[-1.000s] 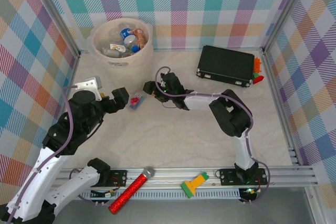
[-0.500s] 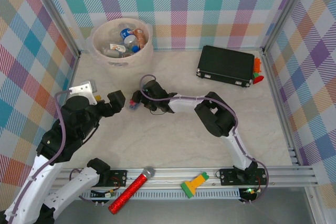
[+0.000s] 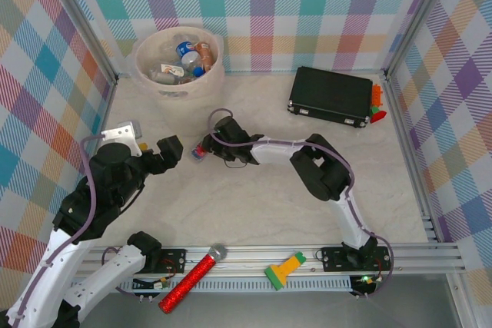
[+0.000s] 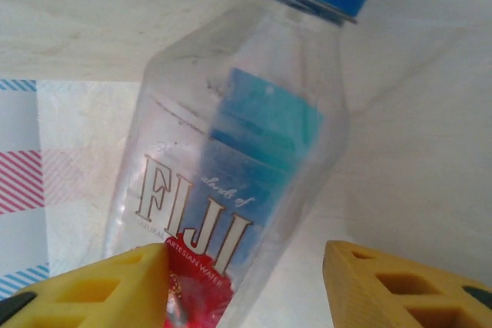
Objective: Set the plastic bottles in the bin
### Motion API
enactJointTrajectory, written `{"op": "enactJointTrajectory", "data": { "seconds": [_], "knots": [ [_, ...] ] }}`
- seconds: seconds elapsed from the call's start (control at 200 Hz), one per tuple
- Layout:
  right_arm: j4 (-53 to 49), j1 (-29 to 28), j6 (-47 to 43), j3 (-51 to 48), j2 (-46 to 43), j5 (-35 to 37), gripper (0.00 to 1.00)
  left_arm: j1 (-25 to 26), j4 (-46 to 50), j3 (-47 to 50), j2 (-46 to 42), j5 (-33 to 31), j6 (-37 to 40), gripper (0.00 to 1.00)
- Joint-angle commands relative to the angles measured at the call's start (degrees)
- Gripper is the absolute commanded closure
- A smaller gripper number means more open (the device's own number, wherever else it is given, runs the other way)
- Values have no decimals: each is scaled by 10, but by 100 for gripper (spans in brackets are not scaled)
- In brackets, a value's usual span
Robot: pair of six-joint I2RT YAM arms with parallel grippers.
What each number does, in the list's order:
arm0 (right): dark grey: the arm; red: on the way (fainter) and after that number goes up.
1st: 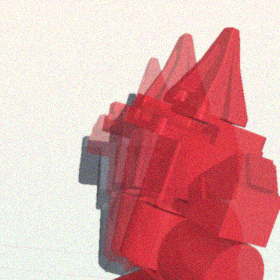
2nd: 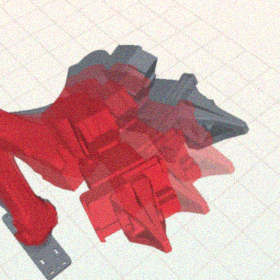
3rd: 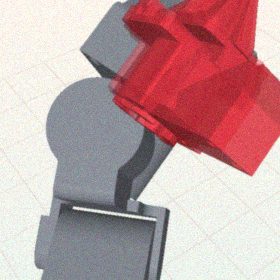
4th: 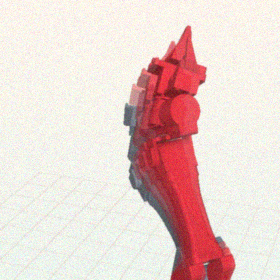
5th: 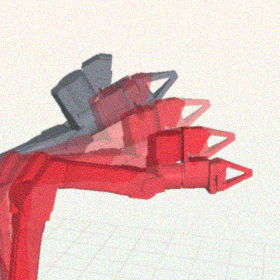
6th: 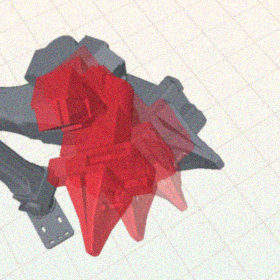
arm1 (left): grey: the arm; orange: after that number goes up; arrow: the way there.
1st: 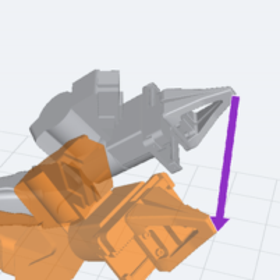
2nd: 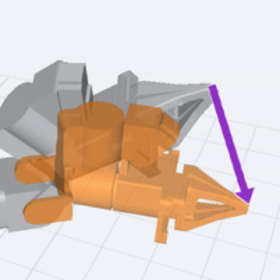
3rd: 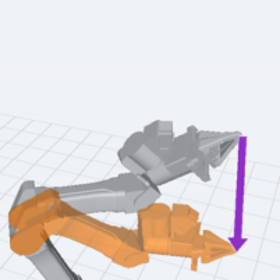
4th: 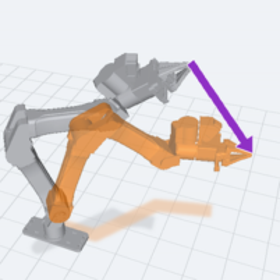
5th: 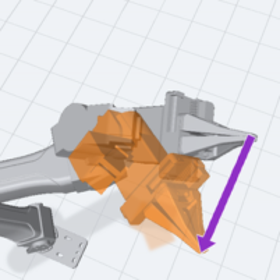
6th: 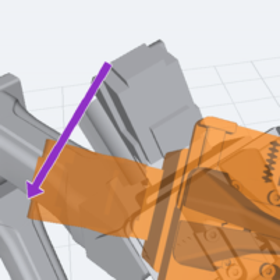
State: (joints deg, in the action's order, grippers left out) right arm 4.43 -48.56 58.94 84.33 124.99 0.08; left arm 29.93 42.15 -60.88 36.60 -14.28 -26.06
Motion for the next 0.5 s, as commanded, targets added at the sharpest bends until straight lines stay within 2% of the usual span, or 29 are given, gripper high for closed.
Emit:
{"op": "enactJointTrajectory", "data": {
  "seconds": [0.0, 0.175, 0.3, 0.425, 0.495],
  "knots": [
    [-69, 23, -50, -52, -33, 48, 48, 5, 2, 6, -7, -6, 5, 0],
    [-107, 43, -99, -94, -85, 87, 48, 5, -1, 3, 5, 5, 2, 0],
    [-99, 57, -117, -121, -120, 93, 47, 5, -10, 11, 4, 5, -1, 0],
    [-87, 53, -126, -110, -134, 52, 40, 5, -16, 13, 10, 10, -3, 0],
    [-92, 40, -124, -87, -124, 32, 31, 5, -16, 12, 13, 10, -3, 0]
  ]
}}
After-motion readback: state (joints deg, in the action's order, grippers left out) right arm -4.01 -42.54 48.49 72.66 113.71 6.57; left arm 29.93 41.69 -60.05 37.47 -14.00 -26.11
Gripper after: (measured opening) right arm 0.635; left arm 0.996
